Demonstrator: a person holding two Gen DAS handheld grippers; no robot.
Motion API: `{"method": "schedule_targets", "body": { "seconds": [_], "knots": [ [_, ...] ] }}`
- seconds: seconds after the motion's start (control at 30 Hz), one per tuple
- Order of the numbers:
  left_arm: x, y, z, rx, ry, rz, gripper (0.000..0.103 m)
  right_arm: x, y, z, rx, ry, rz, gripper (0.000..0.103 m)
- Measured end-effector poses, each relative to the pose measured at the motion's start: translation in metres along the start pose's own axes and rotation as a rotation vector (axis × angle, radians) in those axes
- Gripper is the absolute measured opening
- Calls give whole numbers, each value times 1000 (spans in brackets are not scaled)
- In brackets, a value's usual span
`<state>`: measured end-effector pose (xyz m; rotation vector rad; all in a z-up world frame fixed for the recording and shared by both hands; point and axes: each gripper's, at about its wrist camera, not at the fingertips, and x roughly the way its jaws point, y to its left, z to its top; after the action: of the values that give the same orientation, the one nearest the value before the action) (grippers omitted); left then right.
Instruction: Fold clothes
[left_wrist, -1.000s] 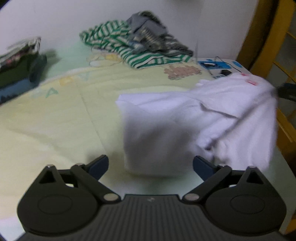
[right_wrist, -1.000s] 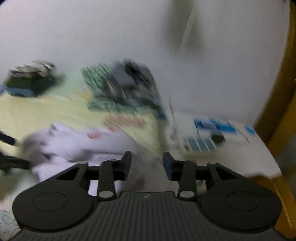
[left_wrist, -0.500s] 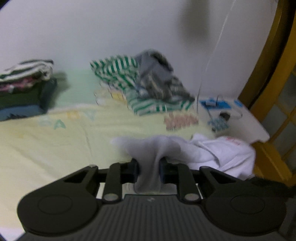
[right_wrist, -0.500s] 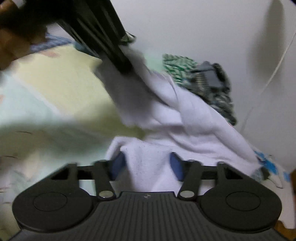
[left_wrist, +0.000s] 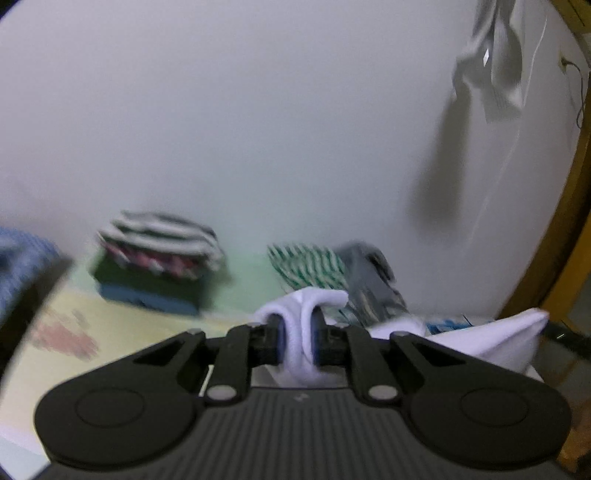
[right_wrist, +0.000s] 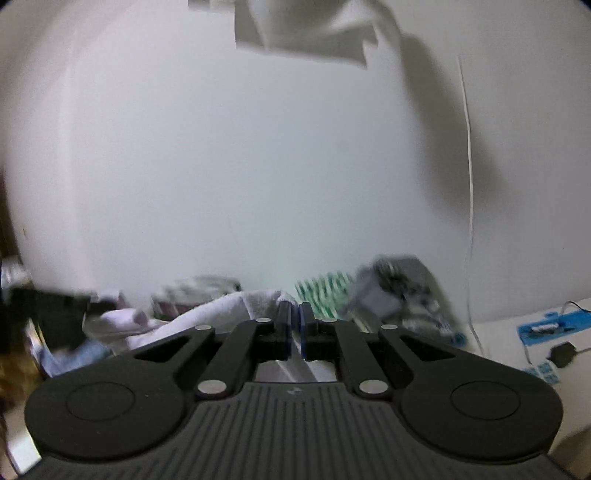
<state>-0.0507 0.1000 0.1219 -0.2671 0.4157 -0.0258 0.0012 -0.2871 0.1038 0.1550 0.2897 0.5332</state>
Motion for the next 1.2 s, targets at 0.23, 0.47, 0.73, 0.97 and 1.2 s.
{"method": "schedule_targets", "body": {
  "seconds": [0.23, 0.47, 0.73, 0.97, 1.2],
  "knots": [
    [-65, 62, 24, 2, -48, 106, 9, -23, 58, 38, 38, -177, 146, 0],
    [-72, 118, -1, -30, 63, 158, 8, 30, 141, -12, -130, 74, 178, 60],
    [-66, 139, -23, -43, 120, 120, 8, 84, 275, -155, -492, 388, 264, 74],
    [-59, 151, -33, -34, 147, 105, 9, 136, 321, -236, -733, 425, 61, 31],
    [-30, 168, -50, -60, 224, 103, 12, 133, 239, -157, -177, 398, 68, 3]
  ]
}}
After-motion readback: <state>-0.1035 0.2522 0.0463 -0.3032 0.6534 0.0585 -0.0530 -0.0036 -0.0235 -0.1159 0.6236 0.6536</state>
